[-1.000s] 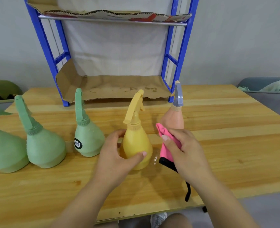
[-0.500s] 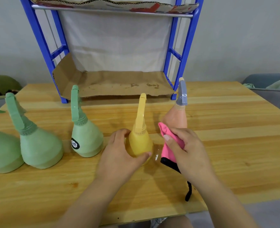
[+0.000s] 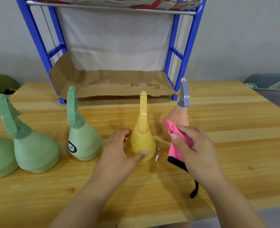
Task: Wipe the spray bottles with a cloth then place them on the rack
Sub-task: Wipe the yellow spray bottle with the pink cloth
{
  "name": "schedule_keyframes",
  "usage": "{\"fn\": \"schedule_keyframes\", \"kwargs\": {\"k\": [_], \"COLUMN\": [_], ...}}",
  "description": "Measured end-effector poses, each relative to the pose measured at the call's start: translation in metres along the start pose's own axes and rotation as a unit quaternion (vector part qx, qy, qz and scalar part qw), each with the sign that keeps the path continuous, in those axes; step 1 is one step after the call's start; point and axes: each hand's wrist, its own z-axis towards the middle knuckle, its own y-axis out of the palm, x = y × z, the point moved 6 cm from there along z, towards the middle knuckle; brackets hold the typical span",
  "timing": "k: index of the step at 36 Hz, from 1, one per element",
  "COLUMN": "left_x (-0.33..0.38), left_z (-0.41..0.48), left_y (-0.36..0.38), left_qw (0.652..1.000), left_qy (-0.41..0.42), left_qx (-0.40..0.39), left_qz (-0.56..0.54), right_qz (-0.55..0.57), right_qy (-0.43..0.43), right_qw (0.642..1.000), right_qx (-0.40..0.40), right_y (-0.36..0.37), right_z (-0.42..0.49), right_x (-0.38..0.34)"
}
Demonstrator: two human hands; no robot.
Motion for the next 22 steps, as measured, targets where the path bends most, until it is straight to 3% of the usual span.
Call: {"fn": "schedule_keyframes", "kwargs": {"k": [9, 16, 22], "left_x": [0.004, 0.003, 0.002], "left_z": [0.017, 0.021, 0.020], "left_y": [0.009, 0.012, 0.011], "left_qw": [0.999, 0.999, 0.999], "left_qy": [0.011, 0.013, 0.024], "left_qx": [0.029, 0.036, 0.028], "left_qz": [0.011, 0.012, 0.019], "right_qz": [0.055, -0.053, -0.185], "right_qy": [-0.089, -0.242, -0.329], "right_qw": [0.994, 0.966, 0.926], "right_qx": [0.043, 0.072, 0.027], "right_y": [-0.012, -0.015, 0.003], "right_z": [0.004, 0.029, 0.048], "right_x": [-0.028, -0.077, -0.093]}}
